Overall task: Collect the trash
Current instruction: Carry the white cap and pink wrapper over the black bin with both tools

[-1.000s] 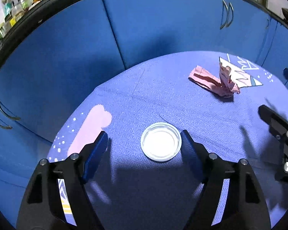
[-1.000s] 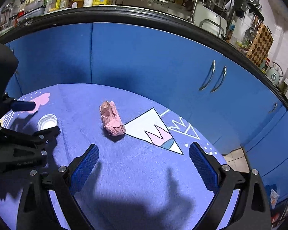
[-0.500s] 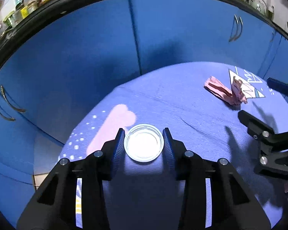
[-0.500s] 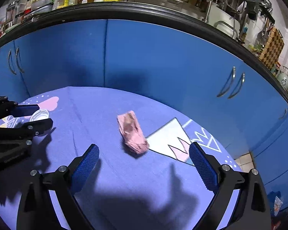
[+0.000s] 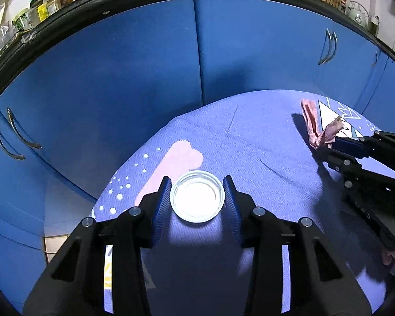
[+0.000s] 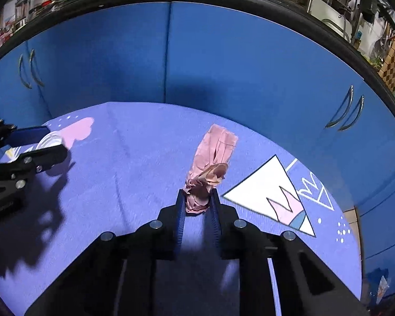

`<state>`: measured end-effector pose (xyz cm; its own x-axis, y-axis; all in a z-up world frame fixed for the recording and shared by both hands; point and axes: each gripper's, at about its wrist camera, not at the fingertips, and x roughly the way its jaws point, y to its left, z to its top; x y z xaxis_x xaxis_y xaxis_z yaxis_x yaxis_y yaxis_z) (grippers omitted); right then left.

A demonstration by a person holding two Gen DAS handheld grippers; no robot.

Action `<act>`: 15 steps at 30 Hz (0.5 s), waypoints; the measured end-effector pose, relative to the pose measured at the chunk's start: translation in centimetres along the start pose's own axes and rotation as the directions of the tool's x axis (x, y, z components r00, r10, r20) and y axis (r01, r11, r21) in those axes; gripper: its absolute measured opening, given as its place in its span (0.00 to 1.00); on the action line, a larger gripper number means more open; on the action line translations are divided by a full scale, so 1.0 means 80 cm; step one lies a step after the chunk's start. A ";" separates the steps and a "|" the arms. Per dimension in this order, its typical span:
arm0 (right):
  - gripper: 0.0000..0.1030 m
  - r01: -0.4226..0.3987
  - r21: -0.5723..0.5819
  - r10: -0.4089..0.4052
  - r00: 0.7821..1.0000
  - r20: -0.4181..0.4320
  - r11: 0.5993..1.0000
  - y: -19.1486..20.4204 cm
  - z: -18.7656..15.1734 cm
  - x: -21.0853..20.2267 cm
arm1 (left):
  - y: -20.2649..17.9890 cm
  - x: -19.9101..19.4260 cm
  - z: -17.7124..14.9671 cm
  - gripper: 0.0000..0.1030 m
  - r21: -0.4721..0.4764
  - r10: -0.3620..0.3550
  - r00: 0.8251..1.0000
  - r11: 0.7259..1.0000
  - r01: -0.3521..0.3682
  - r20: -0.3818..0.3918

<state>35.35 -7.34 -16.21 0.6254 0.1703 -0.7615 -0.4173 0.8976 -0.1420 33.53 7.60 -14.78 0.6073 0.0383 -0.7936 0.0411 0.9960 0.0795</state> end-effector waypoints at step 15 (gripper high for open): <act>0.18 0.027 -0.012 -0.027 1.000 -0.014 1.000 0.005 -0.050 -0.089 | -0.012 -0.065 -0.035 0.40 0.057 0.040 0.999 0.998 -0.042 0.025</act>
<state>28.11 -9.78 -13.37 0.6275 0.1402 -0.7659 -0.4079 0.8971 -0.1699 28.11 6.67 -12.46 0.6281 0.0764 -0.7744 0.0608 0.9873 0.1467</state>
